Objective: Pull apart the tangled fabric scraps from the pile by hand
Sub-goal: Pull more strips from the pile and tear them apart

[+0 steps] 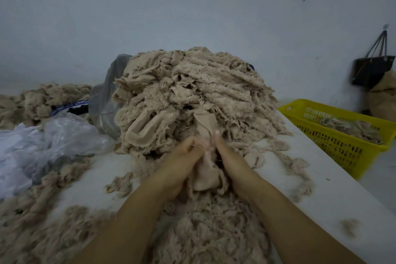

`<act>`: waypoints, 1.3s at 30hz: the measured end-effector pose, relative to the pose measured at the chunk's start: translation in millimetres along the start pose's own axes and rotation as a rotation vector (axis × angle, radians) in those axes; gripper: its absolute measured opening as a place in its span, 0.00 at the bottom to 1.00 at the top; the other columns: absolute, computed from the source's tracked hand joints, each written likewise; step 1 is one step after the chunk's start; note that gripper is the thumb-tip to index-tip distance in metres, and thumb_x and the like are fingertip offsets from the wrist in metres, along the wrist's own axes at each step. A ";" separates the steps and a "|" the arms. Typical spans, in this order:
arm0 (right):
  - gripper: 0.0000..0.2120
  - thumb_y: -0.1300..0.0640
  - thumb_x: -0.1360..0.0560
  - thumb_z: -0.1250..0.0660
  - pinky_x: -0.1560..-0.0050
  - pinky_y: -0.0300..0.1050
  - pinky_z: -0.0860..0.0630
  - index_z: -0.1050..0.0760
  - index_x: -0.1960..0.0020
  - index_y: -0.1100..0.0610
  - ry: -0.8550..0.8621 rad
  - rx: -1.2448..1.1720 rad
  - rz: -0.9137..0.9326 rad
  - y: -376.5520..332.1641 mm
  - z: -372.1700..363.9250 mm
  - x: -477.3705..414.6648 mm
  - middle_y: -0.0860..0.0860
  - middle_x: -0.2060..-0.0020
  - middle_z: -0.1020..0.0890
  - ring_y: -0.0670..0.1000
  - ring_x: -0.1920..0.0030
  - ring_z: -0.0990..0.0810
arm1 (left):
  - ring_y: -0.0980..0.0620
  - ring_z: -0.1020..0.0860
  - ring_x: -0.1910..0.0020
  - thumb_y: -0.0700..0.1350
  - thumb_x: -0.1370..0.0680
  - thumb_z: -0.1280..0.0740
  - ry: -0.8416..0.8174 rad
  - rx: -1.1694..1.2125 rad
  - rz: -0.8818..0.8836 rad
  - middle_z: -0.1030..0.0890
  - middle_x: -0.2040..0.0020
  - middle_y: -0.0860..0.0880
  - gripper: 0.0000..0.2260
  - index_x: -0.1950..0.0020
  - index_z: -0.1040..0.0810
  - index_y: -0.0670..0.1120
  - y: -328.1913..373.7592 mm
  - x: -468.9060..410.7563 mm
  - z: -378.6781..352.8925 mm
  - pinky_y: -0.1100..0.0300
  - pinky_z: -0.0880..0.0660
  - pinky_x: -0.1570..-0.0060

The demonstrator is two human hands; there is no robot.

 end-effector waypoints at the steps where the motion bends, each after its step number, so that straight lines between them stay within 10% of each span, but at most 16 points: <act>1: 0.24 0.30 0.26 0.40 0.42 0.46 0.24 0.14 0.52 0.45 0.012 -0.025 -0.011 -0.6 2.3 0.3 0.48 0.52 0.13 0.46 0.47 0.16 | 0.59 0.23 0.64 0.45 0.17 0.37 -0.061 -0.106 -0.040 0.21 0.66 0.54 0.10 0.59 0.25 0.47 2.2 3.0 -8.1 0.68 0.27 0.62; 7: 0.18 0.41 0.19 0.42 0.49 0.50 0.21 0.21 0.42 0.53 0.496 0.067 0.016 -1.6 55.9 -7.0 0.54 0.49 0.17 0.52 0.51 0.17 | 0.55 0.23 0.64 0.52 0.20 0.35 0.001 -0.145 -0.041 0.20 0.66 0.53 0.10 0.59 0.24 0.49 4.3 3.9 -0.6 0.63 0.27 0.66; 10: 0.15 0.45 0.17 0.45 0.70 0.43 0.26 0.25 0.47 0.54 0.687 -0.244 0.004 7.2 98.6 0.1 0.50 0.63 0.23 0.48 0.70 0.23 | 0.45 0.18 0.59 0.54 0.21 0.33 0.117 0.274 0.019 0.17 0.56 0.42 0.14 0.49 0.18 0.43 6.0 -1.1 28.7 0.51 0.20 0.56; 14: 0.13 0.46 0.16 0.45 0.65 0.44 0.29 0.27 0.43 0.54 0.854 -0.382 -0.031 19.7 128.6 7.1 0.50 0.56 0.24 0.48 0.64 0.28 | 0.49 0.15 0.55 0.53 0.19 0.35 0.234 0.691 0.035 0.14 0.54 0.45 0.15 0.44 0.17 0.43 6.2 -6.7 57.1 0.52 0.18 0.53; 18: 0.25 0.37 0.20 0.41 0.74 0.41 0.27 0.22 0.60 0.57 0.529 -0.405 0.056 -4.6 81.0 0.2 0.50 0.72 0.21 0.47 0.75 0.24 | 0.47 0.16 0.58 0.46 0.24 0.31 0.200 0.570 -0.007 0.15 0.53 0.42 0.15 0.40 0.19 0.42 10.5 -3.5 48.8 0.53 0.18 0.58; 22: 0.37 0.21 0.36 0.39 0.55 0.42 0.20 0.19 0.45 0.50 0.127 0.080 0.078 -12.5 11.6 -2.3 0.46 0.53 0.14 0.44 0.54 0.15 | 0.45 0.16 0.51 0.44 0.21 0.31 0.119 0.312 -0.056 0.14 0.49 0.43 0.06 0.45 0.19 0.46 9.5 0.0 16.5 0.52 0.19 0.52; 25: 0.28 0.21 0.36 0.39 0.64 0.27 0.27 0.27 0.49 0.42 0.034 0.447 0.182 -14.3 -11.9 1.6 0.32 0.57 0.20 0.32 0.59 0.21 | 0.46 0.15 0.52 0.45 0.20 0.31 0.152 0.161 -0.080 0.14 0.52 0.44 0.04 0.48 0.17 0.48 7.6 1.0 16.4 0.56 0.19 0.58; 28: 0.18 0.34 0.23 0.41 0.70 0.31 0.34 0.34 0.62 0.46 0.059 0.635 0.278 -20.1 -6.1 3.4 0.35 0.72 0.27 0.37 0.70 0.29 | 0.45 0.15 0.50 0.44 0.21 0.30 0.150 0.356 -0.041 0.14 0.49 0.42 0.04 0.51 0.16 0.47 4.5 -1.9 24.5 0.52 0.18 0.53; 33: 0.21 0.32 0.23 0.47 0.68 0.31 0.34 0.31 0.62 0.47 -0.117 0.677 0.302 -17.6 -25.6 10.7 0.38 0.70 0.27 0.38 0.68 0.29 | 0.51 0.16 0.55 0.49 0.24 0.31 -0.111 0.823 0.113 0.15 0.56 0.47 0.12 0.49 0.15 0.43 4.7 -5.5 18.0 0.57 0.18 0.50; 39: 0.21 0.34 0.21 0.46 0.66 0.35 0.35 0.36 0.66 0.45 -0.209 0.723 0.248 -8.7 -20.8 8.2 0.39 0.72 0.33 0.38 0.69 0.33 | 0.58 0.28 0.74 0.53 0.21 0.39 0.108 0.891 0.012 0.28 0.74 0.55 0.14 0.61 0.21 0.49 1.9 -14.4 45.1 0.66 0.27 0.65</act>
Point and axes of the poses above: each hand's wrist, its own x-axis away from the middle knuckle, its own z-axis out of the back of the hand, y = z × x, the point moved 8 cm from there along -x, towards the middle knuckle
